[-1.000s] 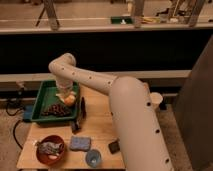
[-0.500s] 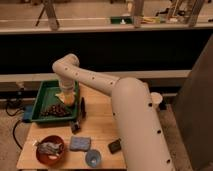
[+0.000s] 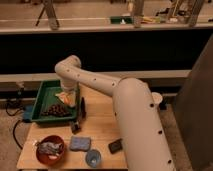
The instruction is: Place apple in plastic cup
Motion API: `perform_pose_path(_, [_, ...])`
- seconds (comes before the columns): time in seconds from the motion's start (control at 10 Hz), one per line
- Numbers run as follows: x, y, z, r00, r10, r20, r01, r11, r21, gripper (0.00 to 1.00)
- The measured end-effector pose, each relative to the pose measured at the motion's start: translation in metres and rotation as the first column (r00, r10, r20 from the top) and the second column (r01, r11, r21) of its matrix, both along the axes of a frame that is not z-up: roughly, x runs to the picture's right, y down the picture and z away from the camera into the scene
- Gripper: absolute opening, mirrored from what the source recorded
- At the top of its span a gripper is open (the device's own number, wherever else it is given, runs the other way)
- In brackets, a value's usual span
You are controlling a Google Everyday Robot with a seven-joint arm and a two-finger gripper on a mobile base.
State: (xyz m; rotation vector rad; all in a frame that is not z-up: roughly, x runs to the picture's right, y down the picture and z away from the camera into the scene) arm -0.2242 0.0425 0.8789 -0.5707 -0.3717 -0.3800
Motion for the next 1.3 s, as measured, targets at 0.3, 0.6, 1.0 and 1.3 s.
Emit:
perform_pose_path(0.3, [0.003, 0.000, 0.007, 0.999, 0.034, -0.030, -0.034, 0.9993, -0.013, 0.80])
perform_pose_path(0.6, [0.003, 0.001, 0.013, 0.998, 0.047, -0.044, -0.048, 0.9986, -0.023, 0.80])
perform_pose_path(1.0, [0.000, 0.005, 0.021, 0.996, 0.061, -0.057, -0.064, 0.9972, -0.040, 0.80])
perform_pose_path(1.3, [-0.002, 0.010, 0.027, 0.994, 0.074, -0.078, -0.079, 0.9950, -0.061, 0.80])
